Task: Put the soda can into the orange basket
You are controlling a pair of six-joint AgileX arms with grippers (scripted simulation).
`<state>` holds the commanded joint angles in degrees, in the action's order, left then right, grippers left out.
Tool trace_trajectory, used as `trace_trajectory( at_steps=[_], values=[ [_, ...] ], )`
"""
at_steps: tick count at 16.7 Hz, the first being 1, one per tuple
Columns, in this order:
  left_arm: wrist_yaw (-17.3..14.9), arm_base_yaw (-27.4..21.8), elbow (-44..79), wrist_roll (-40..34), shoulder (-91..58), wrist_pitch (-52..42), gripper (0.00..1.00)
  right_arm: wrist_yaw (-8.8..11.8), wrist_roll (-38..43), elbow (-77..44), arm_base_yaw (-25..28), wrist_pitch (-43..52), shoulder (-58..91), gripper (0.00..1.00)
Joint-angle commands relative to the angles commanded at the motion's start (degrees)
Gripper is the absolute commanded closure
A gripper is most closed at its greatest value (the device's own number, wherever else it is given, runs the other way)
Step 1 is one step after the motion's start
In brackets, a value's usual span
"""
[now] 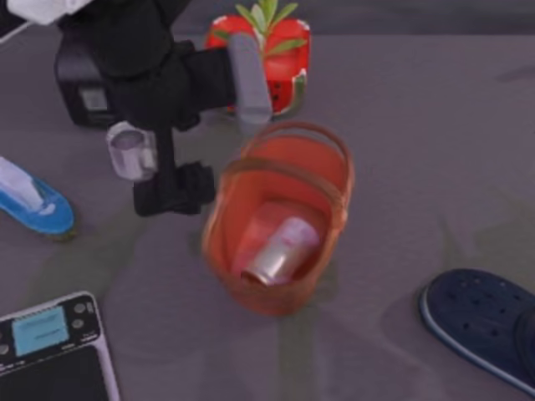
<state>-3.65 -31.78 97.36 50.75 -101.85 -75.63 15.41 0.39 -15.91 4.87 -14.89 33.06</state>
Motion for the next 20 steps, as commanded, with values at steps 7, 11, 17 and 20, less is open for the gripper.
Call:
trace_trajectory(
  at_steps=[7,11,17,20],
  values=[
    [2.56,-6.73,29.67,14.48,-25.44,-13.21,0.00,-13.17,-0.39,13.69,-3.67,12.72,-28.28,0.00],
    [3.43,-7.84,34.83,17.24,-29.73,-14.98,0.00,-15.40,-0.39,15.91,-4.29,14.89,-33.06,0.00],
    [3.39,-7.68,33.77,17.28,-29.47,-14.15,0.00,-15.40,-0.39,15.91,-4.29,14.89,-33.06,0.00],
    [3.44,-7.78,30.16,17.30,-28.77,-11.27,0.00,-15.40,-0.39,15.91,-4.29,14.89,-33.06,0.00]
  ],
)
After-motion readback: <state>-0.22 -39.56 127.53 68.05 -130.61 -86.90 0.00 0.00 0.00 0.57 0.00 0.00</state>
